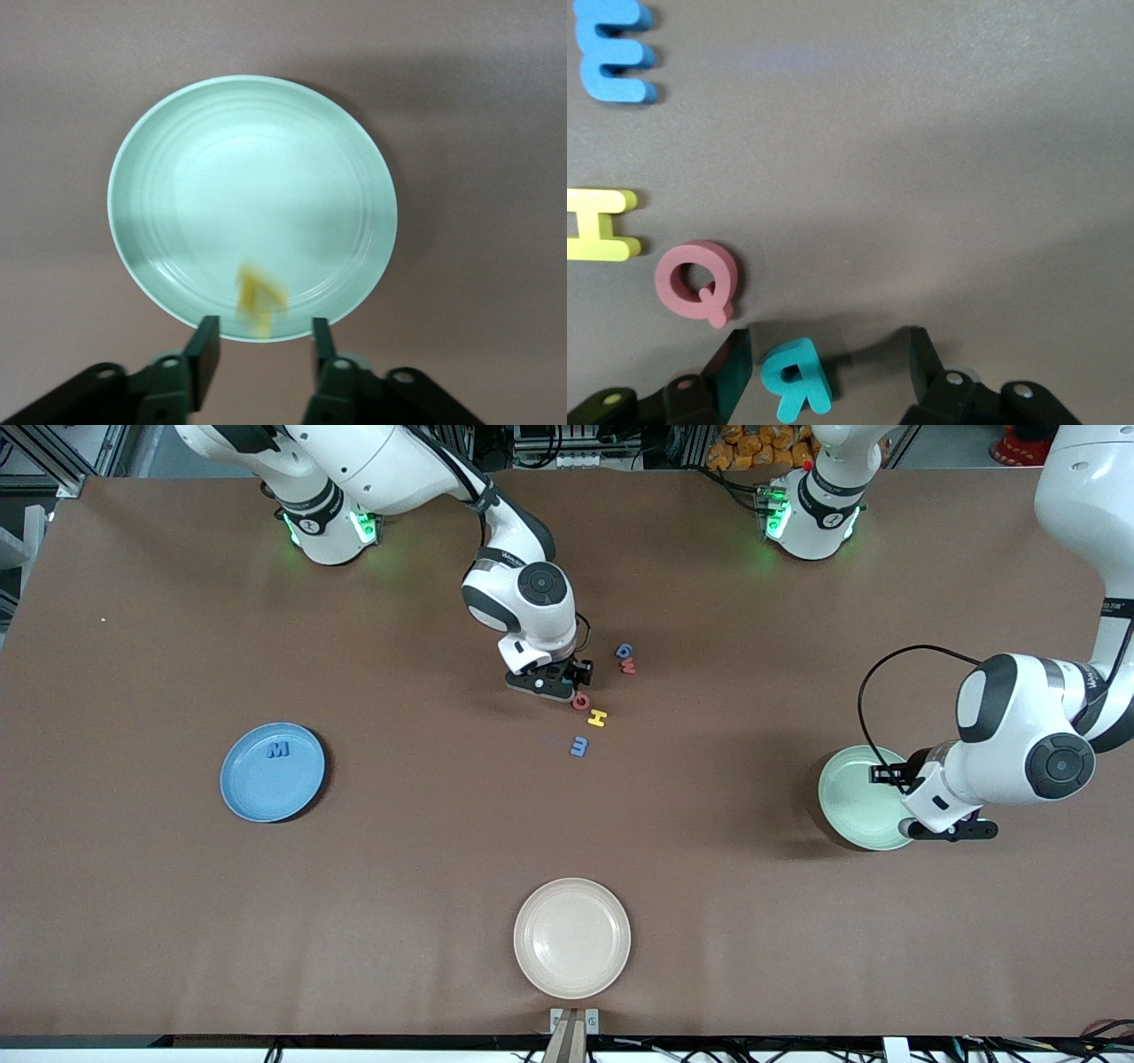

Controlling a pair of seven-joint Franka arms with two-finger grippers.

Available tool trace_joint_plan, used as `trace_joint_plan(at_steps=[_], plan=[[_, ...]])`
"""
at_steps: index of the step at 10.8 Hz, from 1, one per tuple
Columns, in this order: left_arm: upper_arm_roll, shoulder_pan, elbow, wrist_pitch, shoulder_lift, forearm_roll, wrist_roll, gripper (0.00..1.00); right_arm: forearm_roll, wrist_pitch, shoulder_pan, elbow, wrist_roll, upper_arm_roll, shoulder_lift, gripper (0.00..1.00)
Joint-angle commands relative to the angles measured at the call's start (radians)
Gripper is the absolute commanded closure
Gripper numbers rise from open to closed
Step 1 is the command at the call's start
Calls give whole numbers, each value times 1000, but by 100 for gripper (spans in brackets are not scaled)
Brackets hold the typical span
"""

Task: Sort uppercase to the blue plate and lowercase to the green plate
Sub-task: 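Drop the h on the green plate while the right gripper grasps R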

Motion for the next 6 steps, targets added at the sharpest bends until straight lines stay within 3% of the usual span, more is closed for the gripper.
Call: trace_joint_plan(at_steps=[1,2,6], plan=[[-7,-4,7,9,-3,75,11,0,-27,6,9,20,33,1,22,27],[-9,-4,31,8,-5,102,9,0,-27,6,9,20,31,3,22,28],[-15,-31,106,-14,-33,107,12,0,-26,5,8,23,31,10,22,65]])
